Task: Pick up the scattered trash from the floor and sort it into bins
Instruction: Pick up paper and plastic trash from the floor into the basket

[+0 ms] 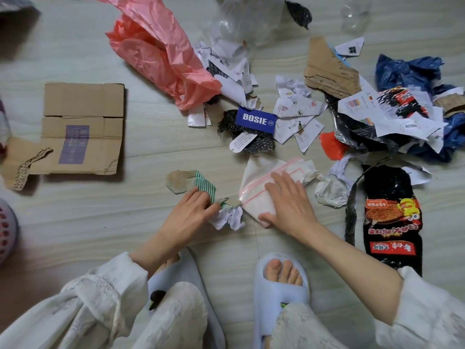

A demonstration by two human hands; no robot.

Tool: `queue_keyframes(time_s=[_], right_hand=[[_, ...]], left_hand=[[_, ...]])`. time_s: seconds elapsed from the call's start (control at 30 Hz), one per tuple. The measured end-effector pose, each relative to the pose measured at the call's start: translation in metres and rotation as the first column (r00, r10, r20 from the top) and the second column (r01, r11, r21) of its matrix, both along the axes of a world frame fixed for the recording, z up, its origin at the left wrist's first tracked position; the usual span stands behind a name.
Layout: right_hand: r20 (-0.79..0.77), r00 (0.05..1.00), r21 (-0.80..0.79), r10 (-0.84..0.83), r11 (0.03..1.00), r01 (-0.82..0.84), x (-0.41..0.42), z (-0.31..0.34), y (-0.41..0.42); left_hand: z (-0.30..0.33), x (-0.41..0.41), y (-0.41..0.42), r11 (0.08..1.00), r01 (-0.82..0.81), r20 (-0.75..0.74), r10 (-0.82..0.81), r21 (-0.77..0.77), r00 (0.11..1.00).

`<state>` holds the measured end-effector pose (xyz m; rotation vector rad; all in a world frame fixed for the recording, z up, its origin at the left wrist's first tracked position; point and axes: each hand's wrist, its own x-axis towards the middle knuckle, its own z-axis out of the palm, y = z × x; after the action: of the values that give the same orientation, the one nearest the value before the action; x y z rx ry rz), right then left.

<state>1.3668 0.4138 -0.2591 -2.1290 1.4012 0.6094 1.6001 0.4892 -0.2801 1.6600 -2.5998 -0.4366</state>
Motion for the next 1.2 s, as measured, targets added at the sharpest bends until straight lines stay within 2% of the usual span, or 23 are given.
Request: queue_keyframes(time_s=[0.2, 0.43, 0.5, 0.6, 0.7, 0.77, 0.83, 0.97, 1.1, 1.2], right_hand=[[-0.103, 0.993, -0.003, 0.050, 0.999, -0.051, 0.011, -0.005, -0.002], [-0.043, 0.960, -0.316, 0.276, 0.908, -0.275, 0.010, -0.014, 0.025], [0.000, 0.948, -0.352, 0.319, 0.887, -0.299, 0.010, -0.013, 0.026], [0.070, 0.950, -0.349, 0.305, 0.899, -0.264, 0.018, 0.009, 0.018], [0.250, 0.958, -0.232, 0.141, 0.969, -0.083, 0.033, 0.049, 0.010], [0.387, 0.922, -0.185, 0.035, 0.982, 0.040, 0.046, 0.079, 0.006], [0.444, 0.896, -0.160, 0.006, 0.984, 0.073, 0.061, 0.105, -0.001], [0.577, 0.816, -0.138, 0.008, 0.987, 0.088, 0.101, 0.163, -0.015], [0.628, 0.773, -0.137, 0.088, 0.991, -0.001, 0.147, 0.227, -0.025], [0.650, 0.742, -0.151, 0.167, 0.985, -0.089, 0.190, 0.267, -0.020]], left_hand=[[0.018, 0.004, -0.002, 0.986, -0.085, -0.016, 0.088, 0.146, 0.996], [0.035, 0.012, -0.007, 0.993, -0.105, -0.070, 0.108, 0.049, 0.992], [0.044, 0.015, -0.009, 0.990, -0.136, -0.070, 0.138, 0.034, 0.988], [0.061, 0.021, -0.011, 0.973, -0.230, -0.071, 0.231, 0.026, 0.970], [0.084, 0.030, -0.013, 0.939, -0.340, -0.116, 0.333, -0.045, 0.936], [0.104, 0.036, -0.013, 0.912, -0.396, -0.157, 0.378, -0.108, 0.912], [0.122, 0.044, -0.010, 0.886, -0.430, -0.191, 0.398, -0.172, 0.897], [0.167, 0.077, -0.001, 0.792, -0.538, -0.284, 0.466, -0.288, 0.838], [0.219, 0.115, 0.013, 0.621, -0.671, -0.366, 0.562, -0.407, 0.742], [0.252, 0.148, 0.029, 0.501, -0.746, -0.422, 0.619, -0.437, 0.663]])
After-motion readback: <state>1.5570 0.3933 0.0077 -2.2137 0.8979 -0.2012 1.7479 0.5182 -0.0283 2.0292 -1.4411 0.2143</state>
